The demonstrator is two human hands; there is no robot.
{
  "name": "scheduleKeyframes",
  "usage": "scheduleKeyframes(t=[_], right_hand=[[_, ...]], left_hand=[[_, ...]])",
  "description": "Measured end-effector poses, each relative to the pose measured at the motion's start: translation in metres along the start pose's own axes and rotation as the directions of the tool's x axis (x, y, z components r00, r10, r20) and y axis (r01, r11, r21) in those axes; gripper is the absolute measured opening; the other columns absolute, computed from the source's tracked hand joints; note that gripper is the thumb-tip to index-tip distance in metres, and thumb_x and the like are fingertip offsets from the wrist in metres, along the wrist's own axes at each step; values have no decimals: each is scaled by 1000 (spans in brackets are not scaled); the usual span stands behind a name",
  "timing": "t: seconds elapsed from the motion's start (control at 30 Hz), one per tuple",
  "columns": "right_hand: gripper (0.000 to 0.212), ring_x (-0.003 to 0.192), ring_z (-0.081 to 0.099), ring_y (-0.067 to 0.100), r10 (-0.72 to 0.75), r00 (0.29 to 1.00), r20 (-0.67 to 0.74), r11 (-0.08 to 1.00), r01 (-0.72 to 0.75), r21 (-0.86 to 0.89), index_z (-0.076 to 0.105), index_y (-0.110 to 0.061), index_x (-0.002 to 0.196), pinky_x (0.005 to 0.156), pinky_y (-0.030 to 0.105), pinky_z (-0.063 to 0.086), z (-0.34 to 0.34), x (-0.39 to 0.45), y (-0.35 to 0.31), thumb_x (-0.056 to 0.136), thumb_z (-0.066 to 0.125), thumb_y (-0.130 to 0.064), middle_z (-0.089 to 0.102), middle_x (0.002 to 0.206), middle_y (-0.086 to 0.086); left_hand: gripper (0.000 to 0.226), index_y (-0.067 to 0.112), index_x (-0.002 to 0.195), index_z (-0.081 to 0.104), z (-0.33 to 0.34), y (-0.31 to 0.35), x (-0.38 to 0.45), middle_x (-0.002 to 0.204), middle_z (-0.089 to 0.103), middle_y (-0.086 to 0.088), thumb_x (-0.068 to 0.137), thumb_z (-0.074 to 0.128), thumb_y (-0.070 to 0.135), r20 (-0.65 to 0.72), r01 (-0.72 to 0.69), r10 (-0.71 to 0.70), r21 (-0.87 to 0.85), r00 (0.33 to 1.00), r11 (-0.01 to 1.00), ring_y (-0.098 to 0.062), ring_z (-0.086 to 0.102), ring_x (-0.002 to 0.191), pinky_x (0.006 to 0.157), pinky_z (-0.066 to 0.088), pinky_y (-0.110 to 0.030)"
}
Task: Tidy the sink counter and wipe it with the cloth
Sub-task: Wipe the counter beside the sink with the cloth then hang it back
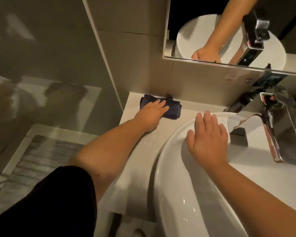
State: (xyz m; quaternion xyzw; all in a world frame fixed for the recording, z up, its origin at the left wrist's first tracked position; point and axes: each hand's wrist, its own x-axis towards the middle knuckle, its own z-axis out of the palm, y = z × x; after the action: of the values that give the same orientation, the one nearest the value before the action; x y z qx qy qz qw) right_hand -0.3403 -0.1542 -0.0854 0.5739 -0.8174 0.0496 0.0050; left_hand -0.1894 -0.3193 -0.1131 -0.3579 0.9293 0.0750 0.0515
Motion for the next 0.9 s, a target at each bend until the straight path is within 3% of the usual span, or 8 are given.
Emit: scheduleKeyframes(t=[0.23, 0.53, 0.8, 0.9], right_hand=[[67, 141, 33, 38, -7, 999, -38, 1000, 7, 16, 40, -7, 143, 110, 53, 28, 2, -1, 0, 89, 21, -41, 36, 153, 20], [70, 145, 23, 38, -53, 998, 47, 997, 50, 65, 29, -7, 148, 113, 54, 23, -7, -2, 2, 89, 17, -44, 26, 157, 18], [65, 150, 5, 33, -69, 978, 195, 995, 52, 89, 11, -11, 154, 119, 50, 9, -14, 0, 6, 98, 20, -44, 6, 164, 14], [67, 149, 6, 32, -83, 974, 211, 994, 65, 90, 10, -12, 154, 120, 51, 10, -14, 1, 9, 97, 18, -46, 5, 164, 14]], left_hand=[[57, 15, 137, 44, 10, 12, -39, 147, 40, -8, 85, 55, -3, -78, -2, 2, -3, 997, 1000, -28, 34, 135, 106, 35, -44], [71, 16, 148, 29, 34, 72, -185, 159, 21, -5, 85, 52, -8, 7, 181, -181, -106, 983, 978, -26, 17, 146, 119, 15, -40], [62, 17, 147, 32, 56, 129, -285, 159, 22, -4, 89, 45, -2, 22, 320, -321, -174, 947, 931, -23, 17, 147, 118, 11, -37], [62, 18, 146, 33, 58, 147, -303, 159, 22, -4, 89, 44, -2, 24, 353, -356, -197, 934, 915, -23, 17, 147, 118, 10, -36]])
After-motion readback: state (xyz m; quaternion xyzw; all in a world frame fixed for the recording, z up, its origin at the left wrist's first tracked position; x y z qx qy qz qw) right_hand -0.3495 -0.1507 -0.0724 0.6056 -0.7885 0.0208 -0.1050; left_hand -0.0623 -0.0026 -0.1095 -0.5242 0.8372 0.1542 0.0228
